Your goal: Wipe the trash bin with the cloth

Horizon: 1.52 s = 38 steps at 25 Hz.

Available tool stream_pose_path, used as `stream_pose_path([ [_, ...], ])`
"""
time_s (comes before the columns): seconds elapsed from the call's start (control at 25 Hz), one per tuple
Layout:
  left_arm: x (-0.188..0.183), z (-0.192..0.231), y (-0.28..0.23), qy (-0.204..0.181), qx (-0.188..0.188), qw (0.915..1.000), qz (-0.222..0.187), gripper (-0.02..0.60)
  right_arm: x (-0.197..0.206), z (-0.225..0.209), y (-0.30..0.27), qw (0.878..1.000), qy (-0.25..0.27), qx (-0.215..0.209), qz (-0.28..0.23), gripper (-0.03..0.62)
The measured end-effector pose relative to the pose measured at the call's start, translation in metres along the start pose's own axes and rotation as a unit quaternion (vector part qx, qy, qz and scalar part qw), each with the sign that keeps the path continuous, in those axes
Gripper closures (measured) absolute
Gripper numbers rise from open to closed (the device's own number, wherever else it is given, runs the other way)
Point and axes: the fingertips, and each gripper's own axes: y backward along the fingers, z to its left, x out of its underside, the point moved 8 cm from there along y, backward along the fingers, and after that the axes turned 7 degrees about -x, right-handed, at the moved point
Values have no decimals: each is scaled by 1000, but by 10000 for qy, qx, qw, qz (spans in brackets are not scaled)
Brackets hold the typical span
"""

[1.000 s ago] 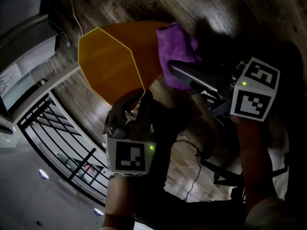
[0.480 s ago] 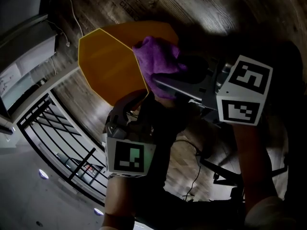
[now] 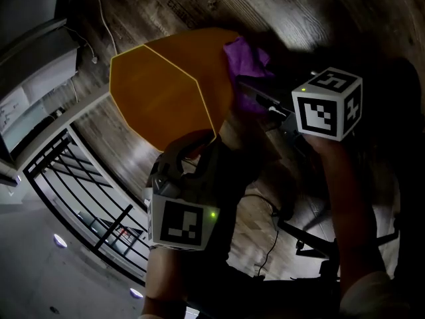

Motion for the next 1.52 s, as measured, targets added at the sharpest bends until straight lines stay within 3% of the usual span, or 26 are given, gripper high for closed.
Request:
stream_pose_path([
  [0.32,8,-11,0,180,224,9996,-64,571,28,-51,-8,9956,-258,822,364,427],
  [0.88,15,-20,10,-106,684,9976,-87,571,67,-101,-2,9757,-541,1850,1044,427],
  [1.28,9,-17,5,203,400,9990,15,571,63,-100,-5,9707,-525,2119,1001,427],
  [1.4,1,-12,4,337,244,9991,-32,571,58,-93,-2,9734,-546,2058,849,427],
  [1.52,-9,-5,7,238,147,9994,-208,563,51,-86,-1,9774,-537,1923,691,427],
])
